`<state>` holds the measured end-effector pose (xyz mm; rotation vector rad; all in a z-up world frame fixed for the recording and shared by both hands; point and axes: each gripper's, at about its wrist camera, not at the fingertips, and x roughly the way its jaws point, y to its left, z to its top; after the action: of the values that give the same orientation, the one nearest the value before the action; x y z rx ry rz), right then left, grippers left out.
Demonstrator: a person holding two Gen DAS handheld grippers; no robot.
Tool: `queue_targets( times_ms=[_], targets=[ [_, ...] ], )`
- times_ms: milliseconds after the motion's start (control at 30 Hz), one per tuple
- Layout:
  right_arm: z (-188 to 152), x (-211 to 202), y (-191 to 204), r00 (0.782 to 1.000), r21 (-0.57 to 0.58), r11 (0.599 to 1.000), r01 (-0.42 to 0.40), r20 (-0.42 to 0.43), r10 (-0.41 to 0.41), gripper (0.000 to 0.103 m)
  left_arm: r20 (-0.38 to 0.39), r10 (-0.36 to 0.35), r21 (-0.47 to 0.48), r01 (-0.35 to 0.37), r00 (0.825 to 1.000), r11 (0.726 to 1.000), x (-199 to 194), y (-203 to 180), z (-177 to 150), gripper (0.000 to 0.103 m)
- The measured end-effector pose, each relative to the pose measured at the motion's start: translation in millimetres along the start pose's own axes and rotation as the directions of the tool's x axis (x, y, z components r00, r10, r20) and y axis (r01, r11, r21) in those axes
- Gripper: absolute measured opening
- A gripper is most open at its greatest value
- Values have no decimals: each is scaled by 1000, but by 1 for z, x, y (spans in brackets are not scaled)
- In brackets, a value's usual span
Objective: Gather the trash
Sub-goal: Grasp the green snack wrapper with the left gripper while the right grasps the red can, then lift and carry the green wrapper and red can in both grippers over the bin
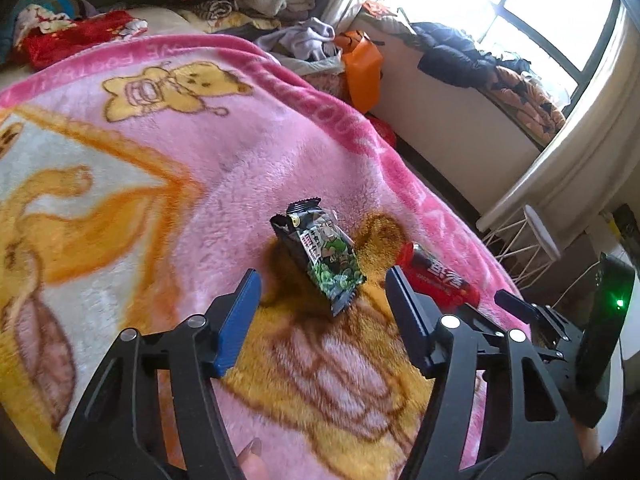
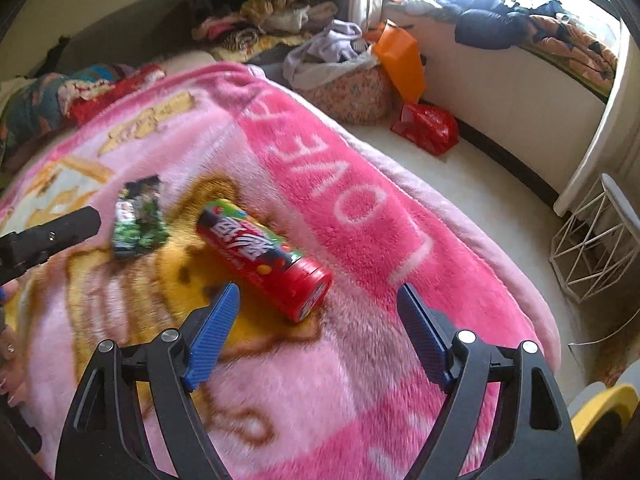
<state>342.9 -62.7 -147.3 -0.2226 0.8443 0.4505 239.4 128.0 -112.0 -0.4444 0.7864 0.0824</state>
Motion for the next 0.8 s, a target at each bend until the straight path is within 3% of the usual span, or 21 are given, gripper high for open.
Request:
queue_targets(
  times_ms=[267, 367, 433, 500, 700, 800],
  targets=[
    [9, 22, 11, 1000, -88, 996, 3, -17, -5, 78, -49, -10, -41, 8, 999, 999, 31, 1, 3, 45],
    [13, 26, 15, 1000, -103, 994, -22, -18, 20, 65, -54, -11, -60, 8, 998, 998, 36, 2, 3, 37],
    [14, 28, 20, 999, -110, 993, -49, -24, 47, 52, -53, -9, -67, 6, 999, 998, 38, 2, 2, 28],
    [13, 27, 25, 998, -118, 991, -64, -23, 61, 46, -53, -8, -71, 4, 999, 997, 38, 2, 1, 17],
    [-2, 8, 31, 992, -25, 991, -129, -10, 128, 39, -52, -43, -50, 41, 998, 998, 31, -5, -5, 6],
    [-12, -7, 29, 992, 15, 992, -125, 6, 124, 38, -47, -55, -18, 55, 997, 998, 24, -12, -10, 3]
  ],
)
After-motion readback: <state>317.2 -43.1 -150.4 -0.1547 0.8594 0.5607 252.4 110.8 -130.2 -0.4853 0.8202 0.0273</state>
